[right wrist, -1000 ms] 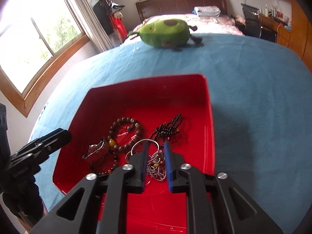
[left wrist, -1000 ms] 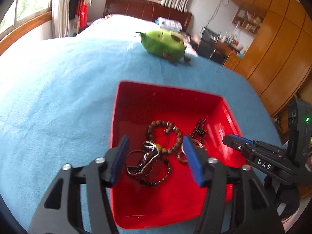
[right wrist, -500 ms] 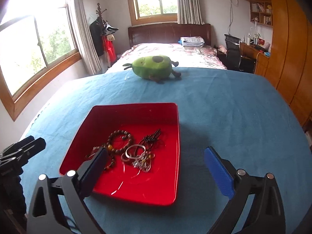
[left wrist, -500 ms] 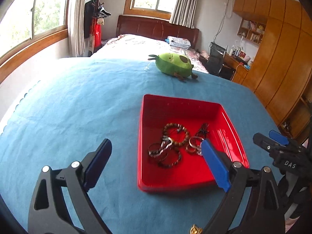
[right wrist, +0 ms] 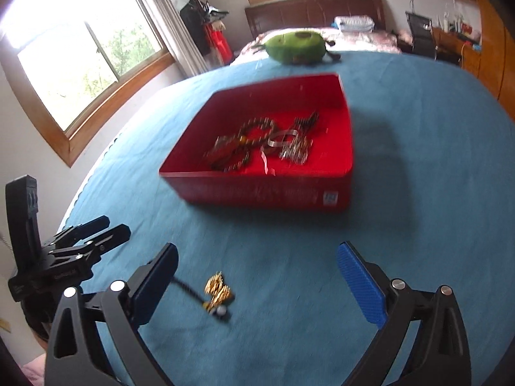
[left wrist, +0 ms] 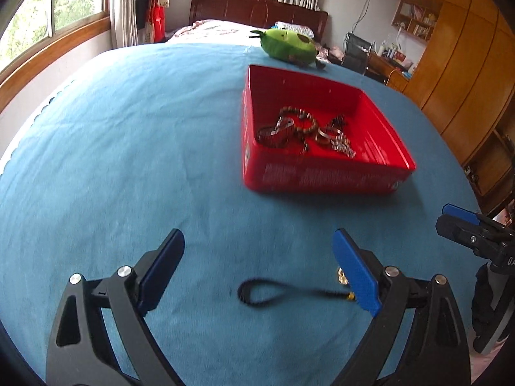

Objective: Organize jewelry

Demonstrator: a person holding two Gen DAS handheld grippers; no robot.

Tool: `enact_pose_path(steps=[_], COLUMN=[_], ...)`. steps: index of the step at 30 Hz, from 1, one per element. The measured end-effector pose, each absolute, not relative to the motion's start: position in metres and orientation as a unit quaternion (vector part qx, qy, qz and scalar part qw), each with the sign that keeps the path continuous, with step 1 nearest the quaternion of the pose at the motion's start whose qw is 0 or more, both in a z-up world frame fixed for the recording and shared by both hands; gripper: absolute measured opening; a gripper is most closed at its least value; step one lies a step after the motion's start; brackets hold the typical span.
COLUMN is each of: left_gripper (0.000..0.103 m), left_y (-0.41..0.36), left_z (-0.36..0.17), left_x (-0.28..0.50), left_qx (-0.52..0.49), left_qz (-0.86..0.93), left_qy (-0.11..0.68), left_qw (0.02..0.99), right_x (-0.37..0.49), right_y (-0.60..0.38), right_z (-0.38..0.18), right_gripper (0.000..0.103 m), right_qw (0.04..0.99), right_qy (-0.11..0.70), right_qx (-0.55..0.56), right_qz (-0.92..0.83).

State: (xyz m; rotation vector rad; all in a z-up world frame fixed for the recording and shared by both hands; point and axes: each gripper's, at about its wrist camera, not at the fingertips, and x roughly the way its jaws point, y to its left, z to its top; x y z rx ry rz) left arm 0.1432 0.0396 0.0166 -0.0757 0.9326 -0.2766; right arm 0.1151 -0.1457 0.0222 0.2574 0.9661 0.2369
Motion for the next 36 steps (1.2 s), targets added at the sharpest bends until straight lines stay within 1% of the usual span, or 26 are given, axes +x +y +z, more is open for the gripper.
enact_pose_path(steps=[6,8,10,11,12,13,14,15,17,18,20,22,27,30,36], left_gripper=[0.092,0.092,0.092,0.092,0.092,0.092,0.092,0.092,0.092,0.092,0.092,0.092,0.092,0.092,0.092], left_y=[0.047,0.046,0.046,0.045,0.046,0.046,0.045,0.045,0.044,0.044,0.044,0.044,0.045,0.046,0.048], left_z=[0.001,0.000,0.001,0.002,0.003,0.004,0.005,0.005,0.005,0.005,0.005,0.005,0.005,0.006,0.005], left_x=[0.125,0.120,0.113,0.112,0.109,0.107,0.106,0.105,0.104,0.102,0.100,0.100,0.099,0.099,0.101], left_qx=[-0.047,-0.046,-0.040,-0.038,-0.036,-0.034,-0.034,-0.034,-0.034,-0.033,-0.034,-0.033,-0.036,-0.037,-0.040], left_qz=[-0.123,-0.124,-0.123,-0.122,-0.120,-0.119,-0.119,-0.121,-0.123,-0.123,-0.125,-0.127,-0.130,-0.130,-0.131], left_qy=[0.465,0.466,0.463,0.460,0.456,0.454,0.453,0.453,0.454,0.454,0.453,0.453,0.451,0.450,0.453], left_qw=[0.875,0.875,0.877,0.879,0.881,0.883,0.883,0.883,0.882,0.882,0.882,0.882,0.882,0.882,0.881], right_x=[0.100,0.101,0.099,0.099,0.098,0.097,0.096,0.097,0.100,0.100,0.103,0.105,0.115,0.123,0.130], right_y=[-0.119,-0.113,-0.109,-0.106,-0.102,-0.098,-0.095,-0.092,-0.089,-0.088,-0.086,-0.085,-0.080,-0.078,-0.080], right_z=[-0.001,-0.009,-0.015,-0.017,-0.020,-0.021,-0.024,-0.027,-0.032,-0.034,-0.037,-0.040,-0.045,-0.052,-0.058], right_gripper=[0.099,0.092,0.080,0.076,0.069,0.064,0.055,0.050,0.045,0.039,0.038,0.033,0.032,0.028,0.027], right_qw=[0.850,0.840,0.831,0.829,0.827,0.826,0.823,0.818,0.813,0.812,0.812,0.810,0.804,0.800,0.798], right_qy=[0.500,0.512,0.521,0.523,0.527,0.529,0.533,0.539,0.548,0.549,0.553,0.557,0.567,0.575,0.575], right_qx=[0.100,0.107,0.115,0.116,0.112,0.107,0.104,0.106,0.110,0.109,0.103,0.101,0.102,0.097,0.109], right_qz=[0.135,0.145,0.156,0.160,0.161,0.163,0.167,0.171,0.166,0.164,0.155,0.152,0.150,0.141,0.141])
